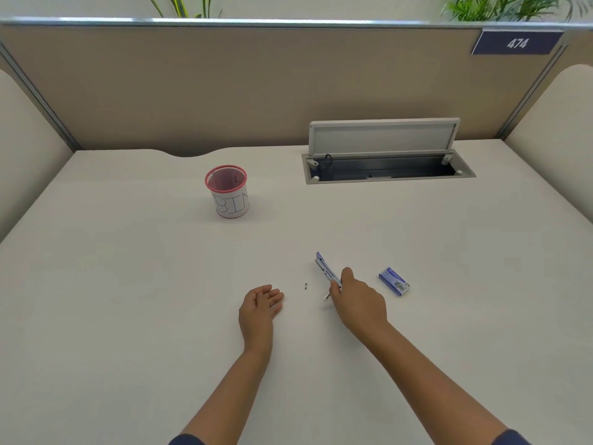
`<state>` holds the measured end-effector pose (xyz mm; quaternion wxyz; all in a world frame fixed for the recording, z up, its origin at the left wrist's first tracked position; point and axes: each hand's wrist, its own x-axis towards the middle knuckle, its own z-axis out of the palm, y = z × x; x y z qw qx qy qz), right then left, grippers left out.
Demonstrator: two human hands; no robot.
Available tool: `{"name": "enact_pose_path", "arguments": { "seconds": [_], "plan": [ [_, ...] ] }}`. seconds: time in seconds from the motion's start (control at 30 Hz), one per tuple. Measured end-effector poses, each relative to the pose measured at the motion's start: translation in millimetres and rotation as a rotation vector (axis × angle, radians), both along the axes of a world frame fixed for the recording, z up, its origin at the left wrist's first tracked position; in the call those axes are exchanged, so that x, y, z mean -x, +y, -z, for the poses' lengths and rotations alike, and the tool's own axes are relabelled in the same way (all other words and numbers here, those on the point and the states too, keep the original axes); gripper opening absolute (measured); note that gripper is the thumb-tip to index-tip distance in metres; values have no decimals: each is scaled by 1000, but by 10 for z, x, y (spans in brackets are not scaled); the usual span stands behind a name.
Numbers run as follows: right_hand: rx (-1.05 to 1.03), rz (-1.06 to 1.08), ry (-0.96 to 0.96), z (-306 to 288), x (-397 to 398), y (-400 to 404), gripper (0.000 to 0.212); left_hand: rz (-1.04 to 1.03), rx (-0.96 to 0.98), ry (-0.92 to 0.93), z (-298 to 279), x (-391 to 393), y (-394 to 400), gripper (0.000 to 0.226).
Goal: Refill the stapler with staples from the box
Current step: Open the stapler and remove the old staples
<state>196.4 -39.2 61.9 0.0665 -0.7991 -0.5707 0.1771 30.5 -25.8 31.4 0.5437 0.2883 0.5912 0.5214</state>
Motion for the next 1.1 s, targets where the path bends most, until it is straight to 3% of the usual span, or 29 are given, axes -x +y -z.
{"name": "enact_pose_path", "arguments": {
  "seconds": [0.17,0.5,0.7,0.87,1.1],
  "plan": [
    [34,0,50,-3,-50,-4,16,8,-11,-6,7,4,-8,26],
    [-75,164,213,-4,-87,-12,32,12,-24,-20,-1,7,-13,25],
    [-12,234,433,84,-122,55,34,29,-26,-15,-1,13,-19,24],
    [-40,287,439,128,-137,86,42,39,-23,-20,2,28,-20,26],
    [-144,314,476,157,-125,69,27,58,-25,-9,10,38,-19,26]
  ]
}}
